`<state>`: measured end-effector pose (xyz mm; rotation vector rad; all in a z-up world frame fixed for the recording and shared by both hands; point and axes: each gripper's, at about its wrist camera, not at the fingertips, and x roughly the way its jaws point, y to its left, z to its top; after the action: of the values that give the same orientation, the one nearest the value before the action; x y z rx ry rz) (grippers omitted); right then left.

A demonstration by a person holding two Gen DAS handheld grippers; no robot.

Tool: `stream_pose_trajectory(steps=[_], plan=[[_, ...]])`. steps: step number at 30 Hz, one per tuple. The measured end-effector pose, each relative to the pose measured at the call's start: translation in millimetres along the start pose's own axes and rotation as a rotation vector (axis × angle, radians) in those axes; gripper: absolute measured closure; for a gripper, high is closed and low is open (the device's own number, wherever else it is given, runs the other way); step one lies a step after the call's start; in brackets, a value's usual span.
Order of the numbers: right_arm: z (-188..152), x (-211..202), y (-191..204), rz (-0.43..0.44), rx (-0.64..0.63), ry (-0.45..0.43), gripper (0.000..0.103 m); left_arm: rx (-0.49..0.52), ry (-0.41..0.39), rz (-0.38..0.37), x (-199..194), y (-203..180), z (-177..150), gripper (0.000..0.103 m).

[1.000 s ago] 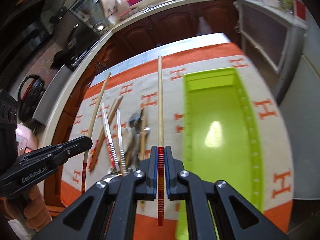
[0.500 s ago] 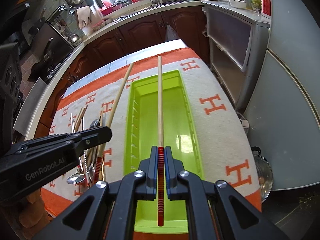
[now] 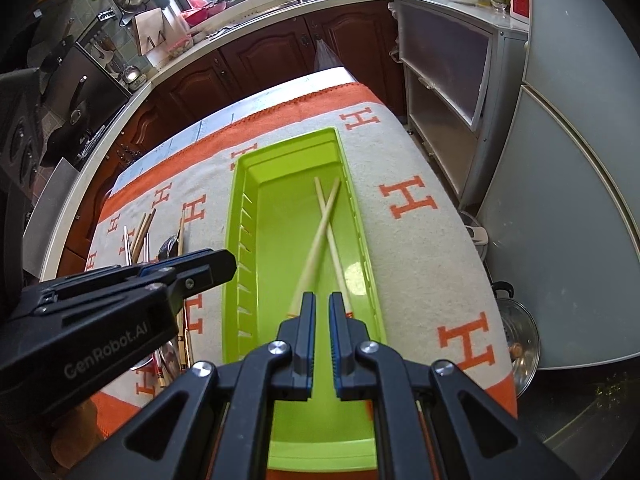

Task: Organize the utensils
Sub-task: 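Carry the chopsticks with the right tool and lay them in the green tray, then open the right tool and move it back over the utensil pile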

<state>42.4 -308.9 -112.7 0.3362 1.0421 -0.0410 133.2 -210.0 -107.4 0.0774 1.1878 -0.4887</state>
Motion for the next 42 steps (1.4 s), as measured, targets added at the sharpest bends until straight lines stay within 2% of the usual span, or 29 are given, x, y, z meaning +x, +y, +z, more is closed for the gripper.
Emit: stream_pose_trajectory(steps=[3,4,9,13,18,22,32,42], plan=[[-5,0,5,-0.002,-0.015,0.003,0.093,0.01,-0.029,0.018,-9,5,-9,0.069],[-7,0,7,-0.002,-0.017,0.004,0.092,0.009,-0.042,0.024,-12,7,-12,0.067],[-17,-1,14,0.009,-0.01,-0.006,0.084,0.026,-0.079,0.053,-28,18,-24,0.066],[-25,-2,18,-0.005,-0.001,0.004,0.084,0.041,-0.131,0.056,-45,29,-39,0.066],[-32,-9,24,-0.047,0.006,0.002,0.083,0.012,-0.133,0.037,-60,50,-54,0.066],[-33,-17,30,-0.059,0.012,-0.007,0.082,-0.014,-0.144,0.052,-72,68,-61,0.066],[-29,-37,70,-0.081,-0.049,-0.066,0.082,-0.064,-0.179,0.064,-102,112,-72,0.066],[-28,-44,115,-0.06,-0.126,-0.091,0.082,-0.114,-0.203,0.12,-117,151,-85,0.066]])
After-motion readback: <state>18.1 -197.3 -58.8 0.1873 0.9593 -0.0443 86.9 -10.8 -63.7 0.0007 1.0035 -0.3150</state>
